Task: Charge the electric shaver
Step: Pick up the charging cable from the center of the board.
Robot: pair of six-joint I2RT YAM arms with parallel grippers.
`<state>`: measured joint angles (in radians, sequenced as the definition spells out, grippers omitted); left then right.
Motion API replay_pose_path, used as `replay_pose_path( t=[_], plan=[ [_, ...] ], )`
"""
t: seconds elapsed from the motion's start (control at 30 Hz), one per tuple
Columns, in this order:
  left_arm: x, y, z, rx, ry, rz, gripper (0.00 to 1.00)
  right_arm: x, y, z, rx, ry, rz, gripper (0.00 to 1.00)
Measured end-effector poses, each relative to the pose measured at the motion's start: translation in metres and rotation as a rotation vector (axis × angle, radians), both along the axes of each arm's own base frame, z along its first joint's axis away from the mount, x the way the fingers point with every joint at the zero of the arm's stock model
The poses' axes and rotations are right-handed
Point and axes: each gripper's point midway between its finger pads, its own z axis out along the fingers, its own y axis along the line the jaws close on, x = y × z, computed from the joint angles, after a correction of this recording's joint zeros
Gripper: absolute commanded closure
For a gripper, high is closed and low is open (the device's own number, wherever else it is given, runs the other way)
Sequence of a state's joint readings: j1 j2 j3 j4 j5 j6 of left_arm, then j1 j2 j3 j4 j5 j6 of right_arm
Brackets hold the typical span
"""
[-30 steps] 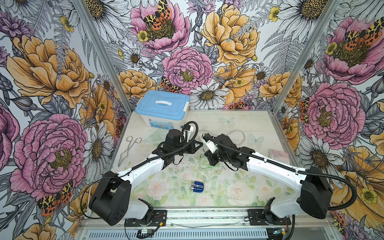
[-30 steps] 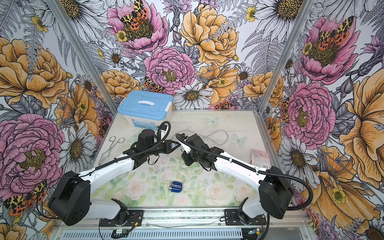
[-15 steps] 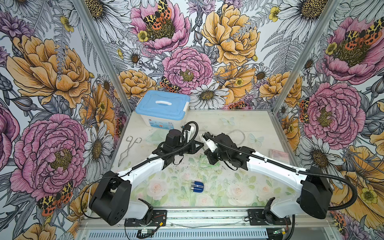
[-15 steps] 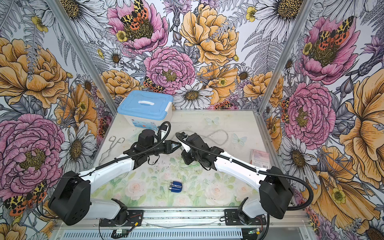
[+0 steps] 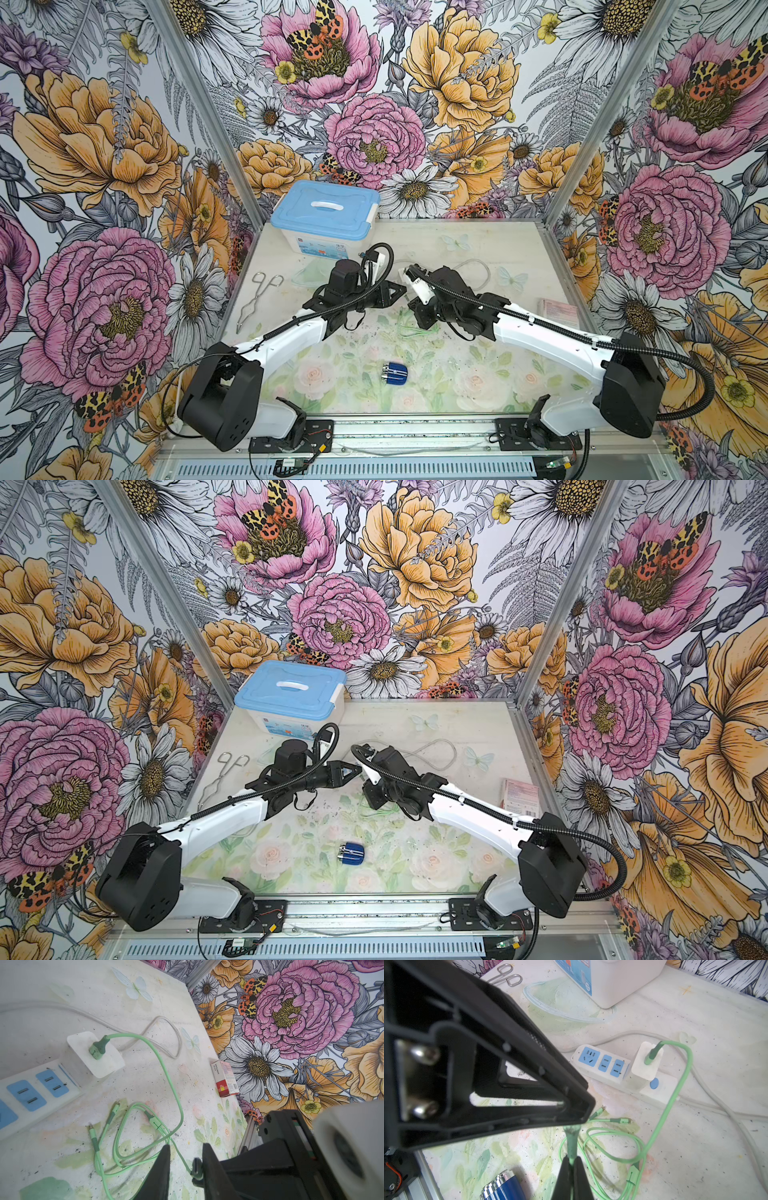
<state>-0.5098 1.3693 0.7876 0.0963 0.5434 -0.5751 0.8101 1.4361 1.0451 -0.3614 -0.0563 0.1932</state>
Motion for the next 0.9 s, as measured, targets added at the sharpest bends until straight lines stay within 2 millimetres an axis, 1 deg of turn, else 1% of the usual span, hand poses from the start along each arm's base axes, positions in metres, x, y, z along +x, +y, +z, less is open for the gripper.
replay_pose_path(
  t=[0.17,0.27,0.57,0.83,0.9],
  plan=[
    [-0.0001,0.0008,0.002,-0.004,-0.005,0.002,0.86,0.0,0.0,-0.0001,0.0,0.0,0.0,1.0],
    [-0.0002,0.0009,0.0033,-0.007,-0.008,0.003,0.91,0.0,0.0,-0.0001,0.0,0.0,0.0,1.0],
    [-0.0003,0.0009,0.0056,-0.013,-0.018,0.003,1.0,0.0003,0.0008,-0.0009,0.0,0.0,0.001,1.0],
    [-0.0004,0.001,0.0053,-0.013,-0.018,0.002,1.0,0.0005,0.0009,-0.0017,-0.002,0.001,0.0,1.0],
    [-0.0004,0.001,0.0054,-0.013,-0.018,0.002,1.0,0.0005,0.0009,-0.0017,0.0,0.003,-0.001,0.82]
  ],
)
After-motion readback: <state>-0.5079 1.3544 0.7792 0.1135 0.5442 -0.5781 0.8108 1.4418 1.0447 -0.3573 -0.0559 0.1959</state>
